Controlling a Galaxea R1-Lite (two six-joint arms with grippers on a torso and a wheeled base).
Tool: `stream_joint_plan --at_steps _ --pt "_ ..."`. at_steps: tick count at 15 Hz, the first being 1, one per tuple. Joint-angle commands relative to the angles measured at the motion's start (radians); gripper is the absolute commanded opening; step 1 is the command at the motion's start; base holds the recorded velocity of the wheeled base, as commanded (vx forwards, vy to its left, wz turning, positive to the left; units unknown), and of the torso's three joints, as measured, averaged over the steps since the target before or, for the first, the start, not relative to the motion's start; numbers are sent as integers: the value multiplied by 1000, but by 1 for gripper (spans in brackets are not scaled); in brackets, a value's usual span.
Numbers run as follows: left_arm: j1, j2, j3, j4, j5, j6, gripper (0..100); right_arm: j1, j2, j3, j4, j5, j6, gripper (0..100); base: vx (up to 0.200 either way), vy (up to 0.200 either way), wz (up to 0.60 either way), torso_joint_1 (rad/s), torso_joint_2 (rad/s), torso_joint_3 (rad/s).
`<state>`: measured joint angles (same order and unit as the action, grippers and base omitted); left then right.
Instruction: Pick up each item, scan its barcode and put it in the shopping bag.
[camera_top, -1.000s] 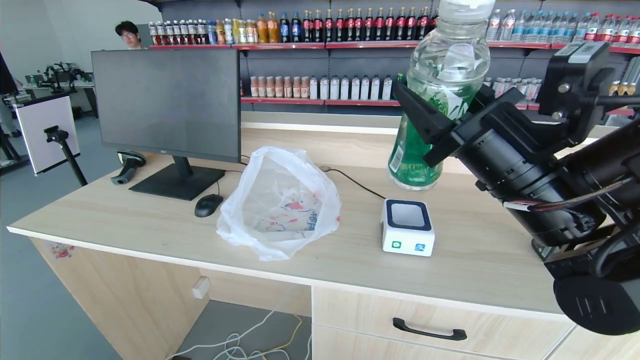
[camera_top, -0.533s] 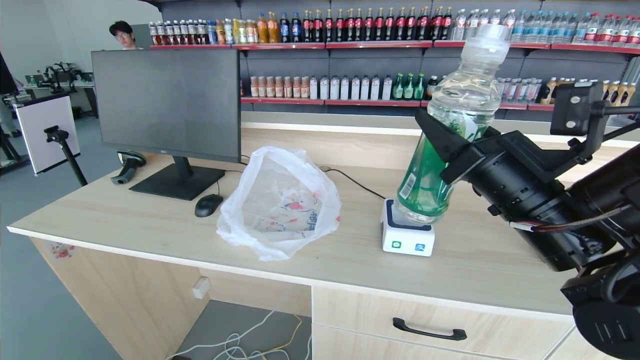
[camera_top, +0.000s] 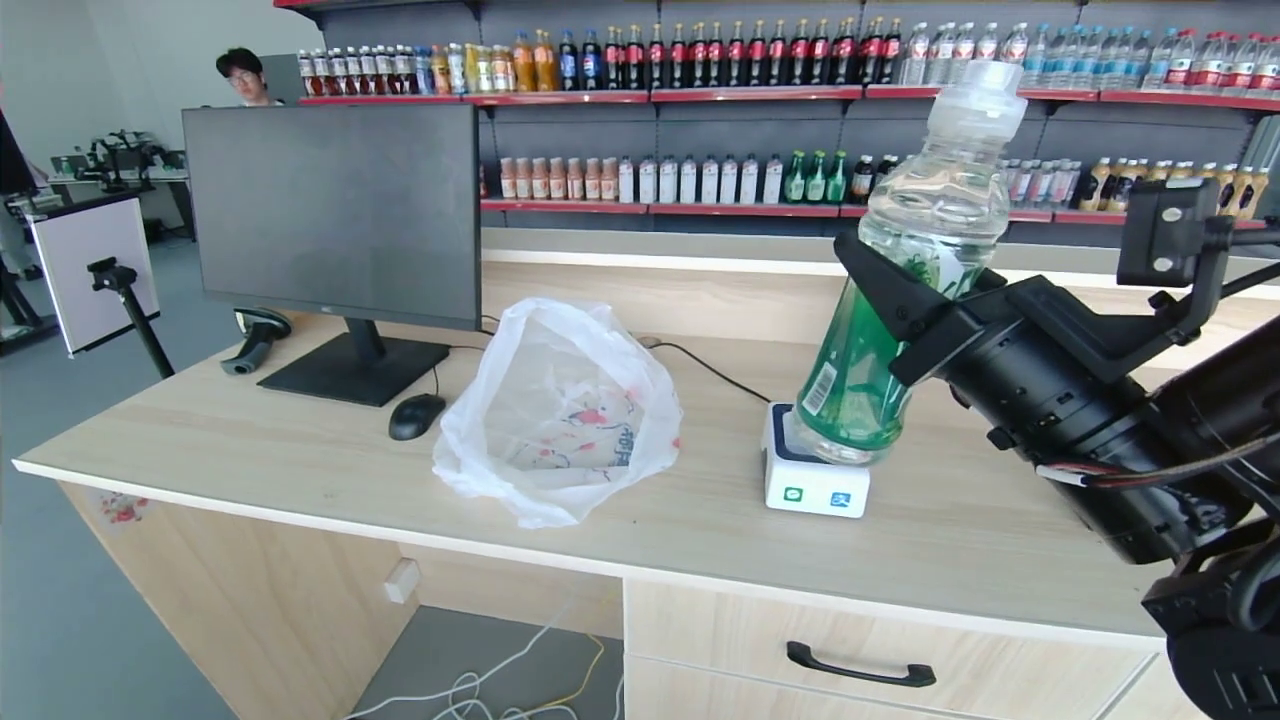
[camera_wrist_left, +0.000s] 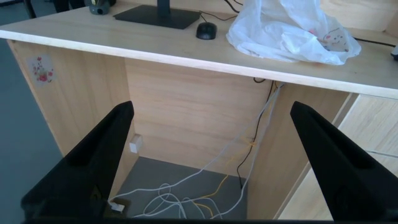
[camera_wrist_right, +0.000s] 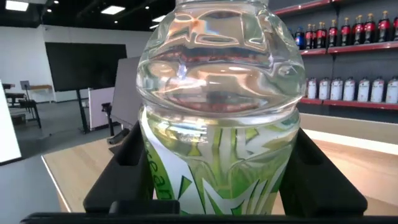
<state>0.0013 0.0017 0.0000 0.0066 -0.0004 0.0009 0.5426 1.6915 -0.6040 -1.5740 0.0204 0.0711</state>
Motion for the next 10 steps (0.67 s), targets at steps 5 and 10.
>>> stream_joint_plan --at_steps 5,10 --pt "-1 0 0 0 0 -1 100 -1 -12 1 3 1 23 0 0 0 0 0 0 0" --pt "-1 0 0 0 0 -1 100 -6 -12 7 3 1 32 0 0 0 -120 0 0 0"
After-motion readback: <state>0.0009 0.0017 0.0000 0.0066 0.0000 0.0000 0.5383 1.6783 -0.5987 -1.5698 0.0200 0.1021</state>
